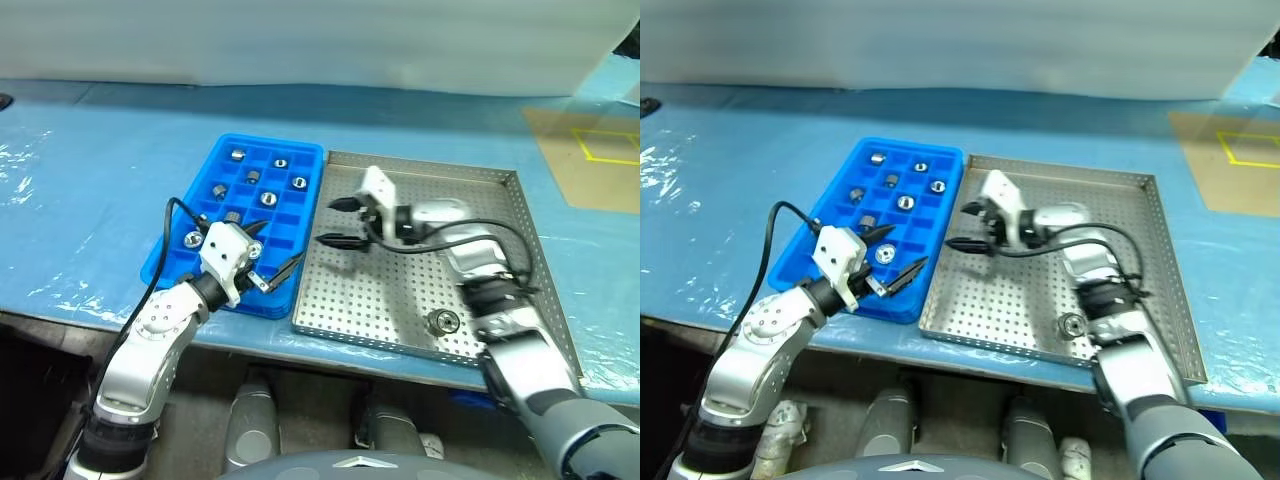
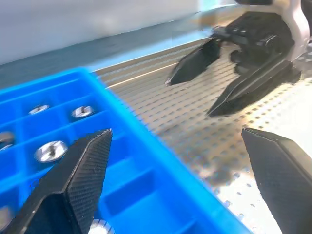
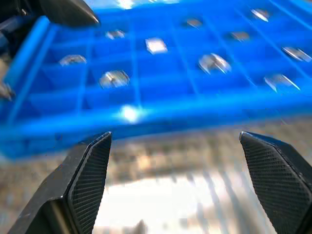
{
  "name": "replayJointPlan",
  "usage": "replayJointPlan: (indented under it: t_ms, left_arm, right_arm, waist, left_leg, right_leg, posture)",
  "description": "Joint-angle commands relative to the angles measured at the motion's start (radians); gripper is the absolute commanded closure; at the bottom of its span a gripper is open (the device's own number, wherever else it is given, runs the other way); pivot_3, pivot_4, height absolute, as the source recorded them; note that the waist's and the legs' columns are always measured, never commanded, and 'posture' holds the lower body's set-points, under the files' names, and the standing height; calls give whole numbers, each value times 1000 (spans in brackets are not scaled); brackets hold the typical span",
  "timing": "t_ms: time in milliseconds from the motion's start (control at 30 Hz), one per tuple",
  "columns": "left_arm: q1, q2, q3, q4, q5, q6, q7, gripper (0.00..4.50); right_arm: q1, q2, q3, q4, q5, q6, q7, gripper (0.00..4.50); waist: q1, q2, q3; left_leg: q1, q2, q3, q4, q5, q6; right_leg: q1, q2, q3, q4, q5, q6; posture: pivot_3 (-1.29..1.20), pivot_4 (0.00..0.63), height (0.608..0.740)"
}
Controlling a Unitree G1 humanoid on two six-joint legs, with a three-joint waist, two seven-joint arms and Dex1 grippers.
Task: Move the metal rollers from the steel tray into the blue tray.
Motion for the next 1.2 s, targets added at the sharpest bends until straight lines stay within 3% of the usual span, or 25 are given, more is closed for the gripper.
replayJointPlan:
  t_ms: [33, 200, 533, 900, 1167, 1200]
  left_arm:
    - [-61, 9, -33, 53, -29, -48, -89, 0]
    - [-137, 2, -84, 138, -51, -80, -201, 0]
    - [-269, -45, -156, 340, 16, -195, -262, 0]
    - [-225, -59, -181, 298, 28, -197, -252, 0]
    - [-223, -44, -166, 285, 26, -190, -241, 0]
    - [-221, -42, -164, 281, 26, -190, -239, 0]
  right_arm:
    - [32, -116, -93, -116, 45, 94, -18, 166]
    - [86, -233, -140, -99, 29, 158, -81, 166]
    - [81, -163, -184, 50, 49, 253, -263, 166]
    - [54, -113, -110, 296, -50, 84, -368, 166]
    - [25, -113, -104, 283, -32, 79, -330, 2689]
    - [22, -114, -99, 269, -38, 72, -328, 2703]
  waist:
    - [-23, 0, 0]
    - [-52, 0, 0]
    - [-74, 0, 0]
    - [-73, 0, -1]
    - [-76, 0, 0]
    - [-77, 0, 0]
  left_leg:
    - [1, 0, 0, 0, 0, 0]
    - [5, 0, 2, -1, 0, 1]
    - [8, 0, 3, 1, -2, 5]
    - [9, 0, 4, 2, -3, 6]
    - [20, 0, 4, -1, -3, 5]
    - [20, 0, 4, -2, -3, 6]
  right_leg:
    - [0, 0, 1, 0, 0, 0]
    - [2, 1, 2, 0, 0, 0]
    - [4, 1, 4, 1, 0, -1]
    - [7, 0, 4, 1, 0, -1]
    - [17, 0, 4, -1, 0, -1]
    - [16, 0, 4, -2, 0, -1]
  posture:
    - [-73, 150, 740]
    - [-117, 150, 740]
    - [-117, 150, 740]
    - [-86, 150, 740]
    - [-74, 150, 740]
    - [-72, 150, 740]
